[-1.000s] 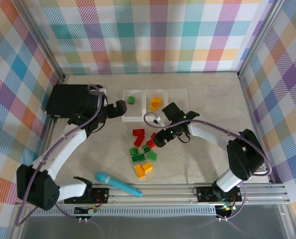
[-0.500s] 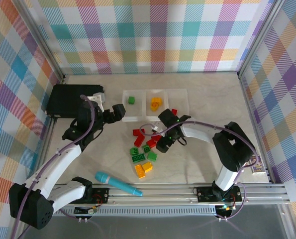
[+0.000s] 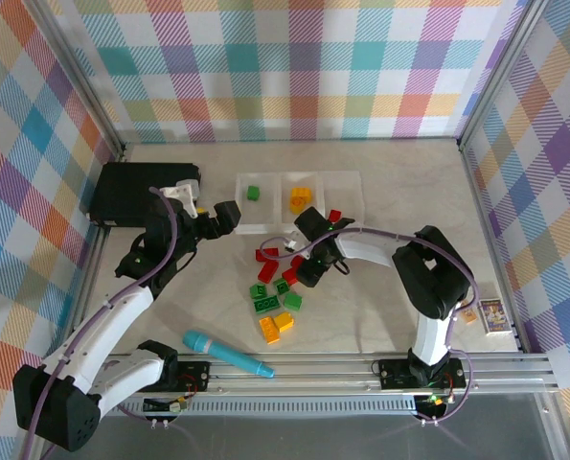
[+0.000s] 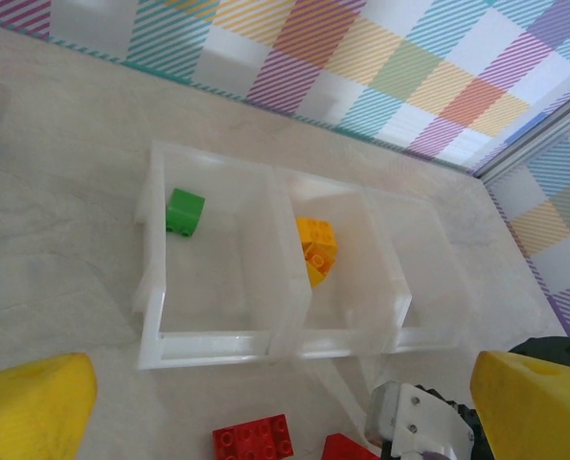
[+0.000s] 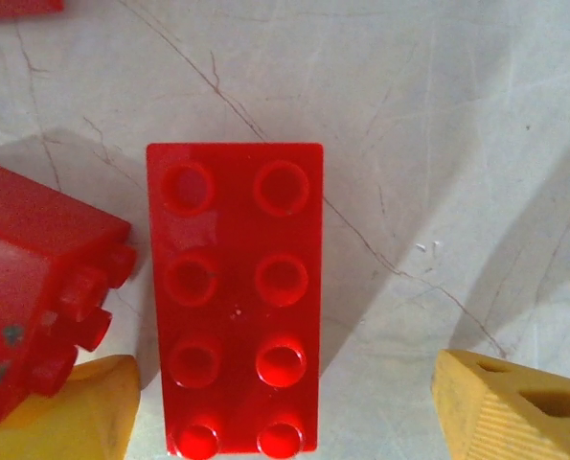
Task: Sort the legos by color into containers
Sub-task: Pick up the lego from the center of the table.
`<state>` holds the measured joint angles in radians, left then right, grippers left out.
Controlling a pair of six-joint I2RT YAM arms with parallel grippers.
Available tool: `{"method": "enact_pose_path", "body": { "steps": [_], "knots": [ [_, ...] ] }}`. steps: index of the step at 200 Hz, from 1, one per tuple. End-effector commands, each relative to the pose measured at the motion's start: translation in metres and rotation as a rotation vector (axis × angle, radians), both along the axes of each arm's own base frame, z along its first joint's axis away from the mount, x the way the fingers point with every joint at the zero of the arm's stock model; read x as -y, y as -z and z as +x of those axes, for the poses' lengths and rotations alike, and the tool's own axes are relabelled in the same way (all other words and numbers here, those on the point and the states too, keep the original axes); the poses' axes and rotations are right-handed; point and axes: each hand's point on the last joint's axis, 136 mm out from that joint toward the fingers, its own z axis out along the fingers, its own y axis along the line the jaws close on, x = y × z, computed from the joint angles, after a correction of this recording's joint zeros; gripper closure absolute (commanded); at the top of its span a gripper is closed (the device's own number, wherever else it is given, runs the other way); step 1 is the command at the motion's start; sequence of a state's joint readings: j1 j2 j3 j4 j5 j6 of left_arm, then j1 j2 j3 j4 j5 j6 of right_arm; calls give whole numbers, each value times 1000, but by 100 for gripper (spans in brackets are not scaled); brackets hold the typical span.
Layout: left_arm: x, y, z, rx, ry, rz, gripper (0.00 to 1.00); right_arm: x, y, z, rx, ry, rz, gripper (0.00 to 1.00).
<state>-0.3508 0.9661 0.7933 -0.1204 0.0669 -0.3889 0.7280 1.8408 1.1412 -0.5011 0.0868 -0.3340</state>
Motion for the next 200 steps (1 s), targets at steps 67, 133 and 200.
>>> {"method": "enact_pose_path", "body": {
  "steps": [67,133,200],
  "knots": [
    [1,-8,1,46,10,0,0,10,11,16,52,80,-111,30],
    [2,-4,0,34,18,-9,0,21,13,17,63,127,-160,43],
    [6,2,0,9,37,-2,0,36,10,25,101,166,-222,58]
  ]
}}
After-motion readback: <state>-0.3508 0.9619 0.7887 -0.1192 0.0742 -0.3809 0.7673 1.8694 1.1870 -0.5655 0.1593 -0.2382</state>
